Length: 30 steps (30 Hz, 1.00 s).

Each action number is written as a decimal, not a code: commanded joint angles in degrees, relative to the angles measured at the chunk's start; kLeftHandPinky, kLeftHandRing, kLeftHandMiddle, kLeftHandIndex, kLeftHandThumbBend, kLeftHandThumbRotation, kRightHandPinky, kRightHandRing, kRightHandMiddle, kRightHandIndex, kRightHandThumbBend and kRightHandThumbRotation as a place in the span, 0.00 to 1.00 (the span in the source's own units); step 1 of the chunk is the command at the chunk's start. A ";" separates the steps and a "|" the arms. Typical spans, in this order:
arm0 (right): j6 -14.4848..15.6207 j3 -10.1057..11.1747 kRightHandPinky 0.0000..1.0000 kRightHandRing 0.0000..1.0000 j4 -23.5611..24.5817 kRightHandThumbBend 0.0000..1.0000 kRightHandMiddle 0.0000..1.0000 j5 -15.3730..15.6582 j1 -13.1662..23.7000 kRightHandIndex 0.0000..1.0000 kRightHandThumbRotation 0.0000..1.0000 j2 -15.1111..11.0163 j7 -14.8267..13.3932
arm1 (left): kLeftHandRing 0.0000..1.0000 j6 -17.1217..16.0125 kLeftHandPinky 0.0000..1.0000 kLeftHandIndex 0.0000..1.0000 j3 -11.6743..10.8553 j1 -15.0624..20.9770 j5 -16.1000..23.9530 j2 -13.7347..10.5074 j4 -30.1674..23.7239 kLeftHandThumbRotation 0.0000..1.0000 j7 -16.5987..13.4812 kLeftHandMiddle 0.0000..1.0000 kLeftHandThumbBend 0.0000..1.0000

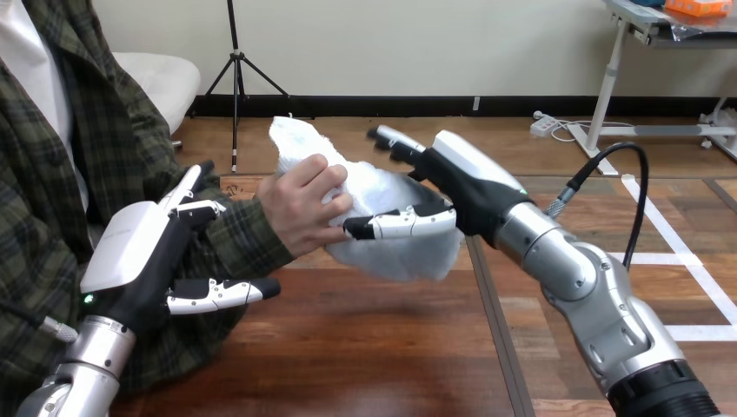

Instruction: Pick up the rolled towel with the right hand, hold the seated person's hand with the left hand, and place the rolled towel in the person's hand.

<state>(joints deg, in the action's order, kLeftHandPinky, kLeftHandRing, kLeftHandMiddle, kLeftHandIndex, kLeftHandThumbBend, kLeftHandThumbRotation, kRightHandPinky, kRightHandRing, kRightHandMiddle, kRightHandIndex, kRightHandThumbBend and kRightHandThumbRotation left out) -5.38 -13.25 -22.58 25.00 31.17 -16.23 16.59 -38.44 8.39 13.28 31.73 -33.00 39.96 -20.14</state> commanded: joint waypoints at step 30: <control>1.22 6.46 0.85 0.95 11.25 1.00 0.97 -5.83 -7.16 1.00 0.60 -1.85 -3.81 | 1.00 -6.83 0.97 1.00 -0.55 1.86 0.99 -0.87 1.42 0.70 -4.56 1.00 1.00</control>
<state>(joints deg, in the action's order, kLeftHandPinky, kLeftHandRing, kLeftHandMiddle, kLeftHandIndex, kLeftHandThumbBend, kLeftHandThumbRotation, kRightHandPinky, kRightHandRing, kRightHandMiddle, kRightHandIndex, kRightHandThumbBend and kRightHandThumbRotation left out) -4.27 -8.75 -15.11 20.67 23.87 -18.19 14.45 -43.58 8.40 12.85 32.35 -32.84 40.52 -22.88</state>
